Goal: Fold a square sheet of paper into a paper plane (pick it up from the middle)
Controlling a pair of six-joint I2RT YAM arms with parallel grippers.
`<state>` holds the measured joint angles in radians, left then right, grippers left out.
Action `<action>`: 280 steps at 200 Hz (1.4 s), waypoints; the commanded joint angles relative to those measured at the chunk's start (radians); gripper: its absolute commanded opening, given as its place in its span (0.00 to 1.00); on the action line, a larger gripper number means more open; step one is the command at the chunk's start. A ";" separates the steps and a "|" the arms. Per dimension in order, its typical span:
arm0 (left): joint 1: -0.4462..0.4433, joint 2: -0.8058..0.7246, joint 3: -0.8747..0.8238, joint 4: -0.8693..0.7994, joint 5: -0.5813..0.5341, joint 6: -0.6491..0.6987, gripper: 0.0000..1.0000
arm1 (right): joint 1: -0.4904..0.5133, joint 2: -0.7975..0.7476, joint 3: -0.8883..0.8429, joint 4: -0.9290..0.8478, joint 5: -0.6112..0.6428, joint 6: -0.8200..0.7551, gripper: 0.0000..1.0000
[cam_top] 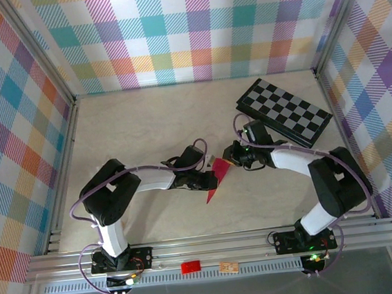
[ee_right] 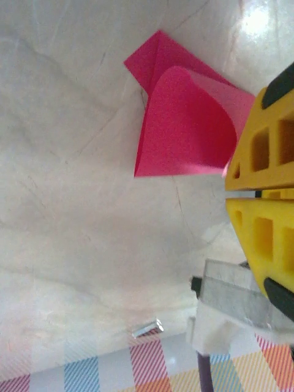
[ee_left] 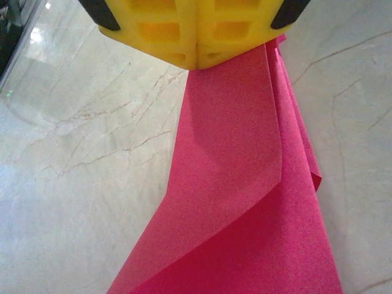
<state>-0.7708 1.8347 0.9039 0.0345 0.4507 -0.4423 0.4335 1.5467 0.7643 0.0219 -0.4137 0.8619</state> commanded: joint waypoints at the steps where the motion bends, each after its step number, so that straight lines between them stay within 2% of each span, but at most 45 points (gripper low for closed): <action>1: 0.016 0.044 -0.040 -0.240 -0.038 0.087 0.00 | 0.019 0.000 -0.039 0.011 -0.045 -0.037 0.08; 32: 0.017 0.052 -0.032 -0.245 -0.031 0.095 0.00 | 0.068 0.024 -0.078 0.092 -0.060 -0.011 0.05; 75: 0.020 0.052 -0.039 -0.231 -0.029 0.088 0.00 | 0.109 0.094 -0.066 0.134 -0.083 -0.012 0.04; 115: 0.021 0.054 -0.041 -0.223 -0.027 0.080 0.00 | 0.109 0.158 -0.031 0.035 -0.020 -0.069 0.04; 211: 0.021 0.058 -0.059 -0.236 -0.035 0.107 0.00 | -0.028 0.233 -0.034 0.117 -0.039 -0.083 0.09; 280: 0.021 0.053 -0.071 -0.233 -0.038 0.110 0.00 | -0.114 0.248 0.008 0.079 -0.017 -0.111 0.10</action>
<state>-0.7567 1.8351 0.9054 0.0063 0.4866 -0.3637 0.3634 1.7668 0.7418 0.1257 -0.5289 0.7906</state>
